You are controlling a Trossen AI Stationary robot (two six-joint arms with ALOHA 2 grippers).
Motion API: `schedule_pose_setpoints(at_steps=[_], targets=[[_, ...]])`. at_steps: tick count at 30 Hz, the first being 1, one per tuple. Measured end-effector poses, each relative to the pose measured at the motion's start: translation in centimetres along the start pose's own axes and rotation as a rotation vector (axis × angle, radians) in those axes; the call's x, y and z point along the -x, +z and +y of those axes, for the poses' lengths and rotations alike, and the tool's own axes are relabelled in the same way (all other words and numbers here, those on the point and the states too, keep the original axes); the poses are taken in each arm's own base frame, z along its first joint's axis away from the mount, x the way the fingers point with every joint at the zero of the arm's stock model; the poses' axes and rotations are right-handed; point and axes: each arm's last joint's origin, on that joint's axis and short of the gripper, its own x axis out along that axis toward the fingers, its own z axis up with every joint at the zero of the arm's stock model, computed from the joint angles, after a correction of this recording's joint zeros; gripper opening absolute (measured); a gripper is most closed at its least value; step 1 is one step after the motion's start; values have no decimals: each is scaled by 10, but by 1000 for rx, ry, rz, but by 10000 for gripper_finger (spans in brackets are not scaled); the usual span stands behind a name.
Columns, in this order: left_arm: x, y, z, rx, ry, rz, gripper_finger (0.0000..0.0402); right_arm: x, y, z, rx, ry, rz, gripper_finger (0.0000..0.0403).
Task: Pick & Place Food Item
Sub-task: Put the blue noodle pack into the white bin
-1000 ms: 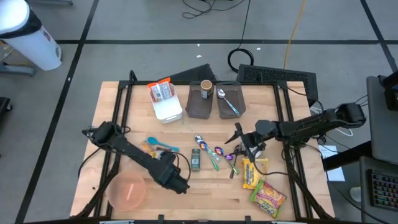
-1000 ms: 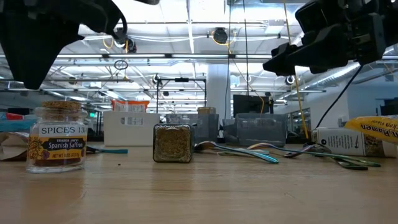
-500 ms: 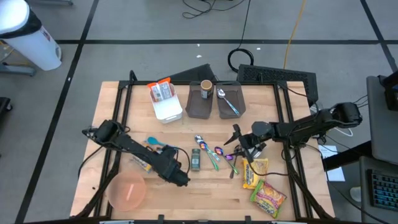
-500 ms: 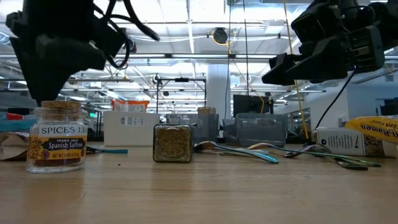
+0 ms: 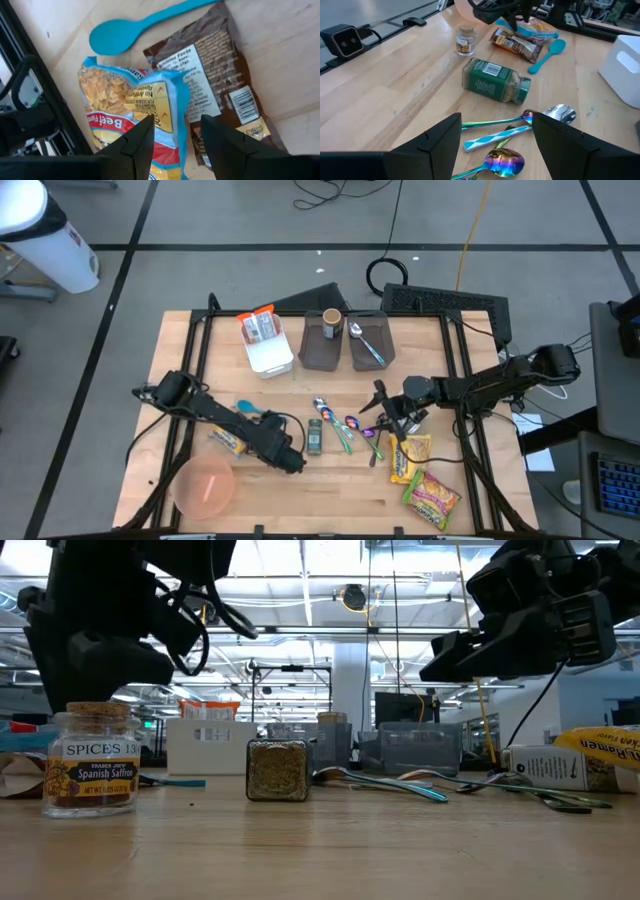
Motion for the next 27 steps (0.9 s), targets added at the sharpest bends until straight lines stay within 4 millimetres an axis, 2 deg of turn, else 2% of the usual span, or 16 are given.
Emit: schedule_pose_setpoints(at_steps=[12,16,25,27], targets=[[-11,-2,0,5,18,39,164,0,0,0,3,-6,1,238],[-11,-2,0,5,19,37,128,0,0,0,2,-6,1,238],[-11,-2,1,4,22,38,14,0,0,0,1,-6,1,238],[-11,-2,1,3,24,38,6,0,0,0,1,-6,1,238]])
